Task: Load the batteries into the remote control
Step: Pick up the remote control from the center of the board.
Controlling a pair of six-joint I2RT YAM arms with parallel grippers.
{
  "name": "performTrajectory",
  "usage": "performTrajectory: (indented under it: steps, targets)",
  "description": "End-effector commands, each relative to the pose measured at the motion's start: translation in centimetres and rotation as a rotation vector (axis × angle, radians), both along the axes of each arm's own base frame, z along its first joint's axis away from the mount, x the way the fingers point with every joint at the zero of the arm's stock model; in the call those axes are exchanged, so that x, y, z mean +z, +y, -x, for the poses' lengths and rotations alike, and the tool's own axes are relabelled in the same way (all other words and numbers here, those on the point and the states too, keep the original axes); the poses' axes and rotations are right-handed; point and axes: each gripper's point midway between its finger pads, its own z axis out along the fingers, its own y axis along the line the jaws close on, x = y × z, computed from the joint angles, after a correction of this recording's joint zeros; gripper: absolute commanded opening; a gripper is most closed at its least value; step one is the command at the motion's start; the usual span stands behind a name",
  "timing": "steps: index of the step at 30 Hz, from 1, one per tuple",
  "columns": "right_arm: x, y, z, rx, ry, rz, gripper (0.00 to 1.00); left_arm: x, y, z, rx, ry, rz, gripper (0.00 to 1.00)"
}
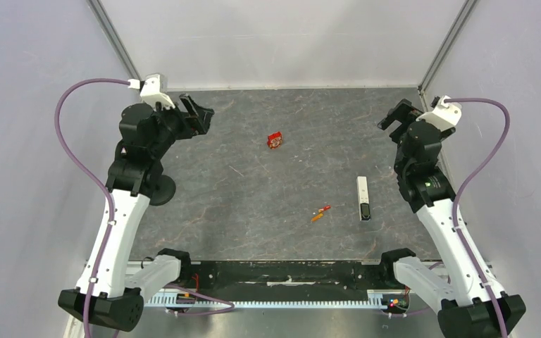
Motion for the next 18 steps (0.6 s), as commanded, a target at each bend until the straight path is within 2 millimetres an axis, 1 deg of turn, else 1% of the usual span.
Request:
performTrajectory:
  steps: [1, 4, 8, 10, 13, 15, 18]
  targets:
    - [-2.1, -1.2, 0.8, -0.065, 0.04, 0.018, 0.98, -1.1, 1.7, -0.2, 0.11, 0.026, 0.02, 0.83]
    - [-4.0, -1.1, 0.7, -0.045, 0.124, 0.064, 0.98, -2.2, 1.5, 0.0, 0.101, 0.052, 0.026, 0.84]
    - [-7.2, 0.0, 0.5, 0.041, 0.259, 0.1, 0.98, -4.6, 0.5, -0.3, 0.057, 0.115, 0.037, 0.83]
    - [-9.0, 0.4, 0.8, 0.068, 0.318, 0.106, 0.98, -5.4, -0.8, -0.3, -0.02, 0.137, 0.033, 0.82]
    - [-12.1, 1.0, 1.4, 0.12, 0.42, 0.11, 0.98, -5.5, -4.5, 0.9, -0.261, 0.148, 0.044, 0.79]
    - [-14.3, 1.5, 1.9, 0.158, 0.502, 0.106, 0.98, -5.9, -5.8, 1.2, -0.311, 0.157, 0.039, 0.79]
    - [-17.9, 2.4, 2.7, 0.214, 0.619, 0.088, 0.98, -7.2, -7.5, 1.4, -0.335, 0.173, 0.005, 0.79]
